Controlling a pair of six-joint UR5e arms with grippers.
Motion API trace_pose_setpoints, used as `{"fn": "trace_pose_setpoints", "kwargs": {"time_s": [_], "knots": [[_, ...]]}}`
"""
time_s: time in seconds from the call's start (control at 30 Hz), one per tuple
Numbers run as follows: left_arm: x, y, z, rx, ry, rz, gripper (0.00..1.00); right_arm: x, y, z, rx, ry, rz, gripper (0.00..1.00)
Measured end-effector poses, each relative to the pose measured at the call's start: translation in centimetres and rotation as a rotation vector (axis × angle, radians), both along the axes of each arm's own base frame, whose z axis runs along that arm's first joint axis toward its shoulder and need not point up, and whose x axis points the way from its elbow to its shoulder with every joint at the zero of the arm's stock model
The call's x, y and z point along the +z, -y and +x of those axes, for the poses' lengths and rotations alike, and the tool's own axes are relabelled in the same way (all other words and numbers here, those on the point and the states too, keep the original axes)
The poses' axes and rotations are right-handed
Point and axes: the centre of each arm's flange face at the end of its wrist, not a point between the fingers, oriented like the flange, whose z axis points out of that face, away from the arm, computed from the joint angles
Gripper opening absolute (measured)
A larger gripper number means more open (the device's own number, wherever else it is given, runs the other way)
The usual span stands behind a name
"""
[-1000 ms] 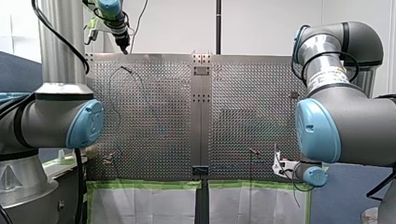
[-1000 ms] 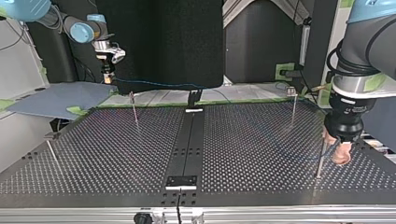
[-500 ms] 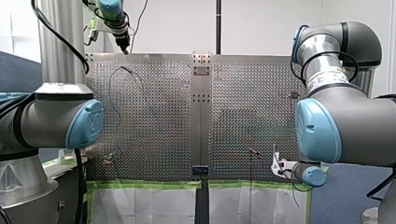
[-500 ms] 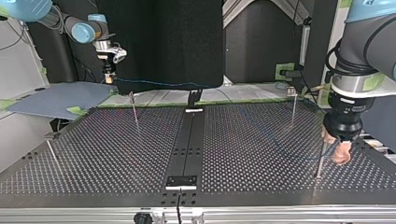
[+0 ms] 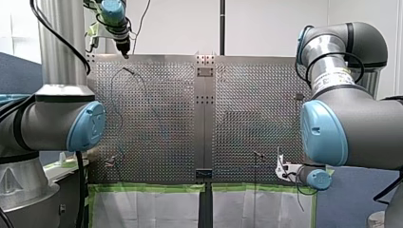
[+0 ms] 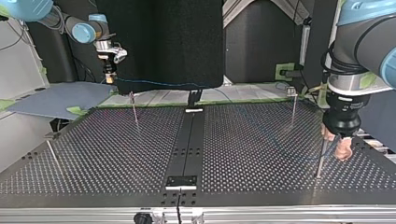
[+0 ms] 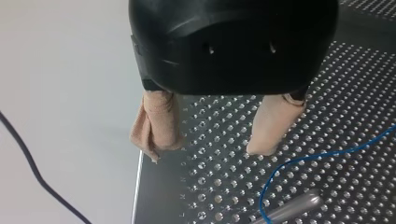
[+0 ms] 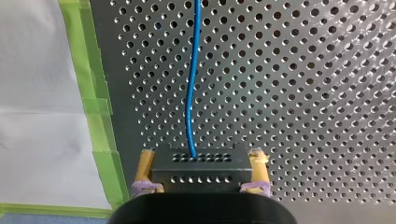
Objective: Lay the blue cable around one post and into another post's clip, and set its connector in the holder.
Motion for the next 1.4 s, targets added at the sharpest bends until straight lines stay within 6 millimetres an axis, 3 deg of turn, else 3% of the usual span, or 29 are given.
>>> {"fn": "trace_pose_setpoints", "kwargs": {"time_s": [0.67, 1.4], "knots": [[-1.5, -1.0, 0.1, 0.058, -0.006, -0.030, 1.00, 0.0, -0.1, 0.0, 0.001, -0.009, 0.003, 0.00], [-1.3, -1.2, 0.0, 0.064, 0.005, -0.032, 1.00, 0.0, -0.1, 0.0, -0.001, -0.016, 0.005, 0.00]]}}
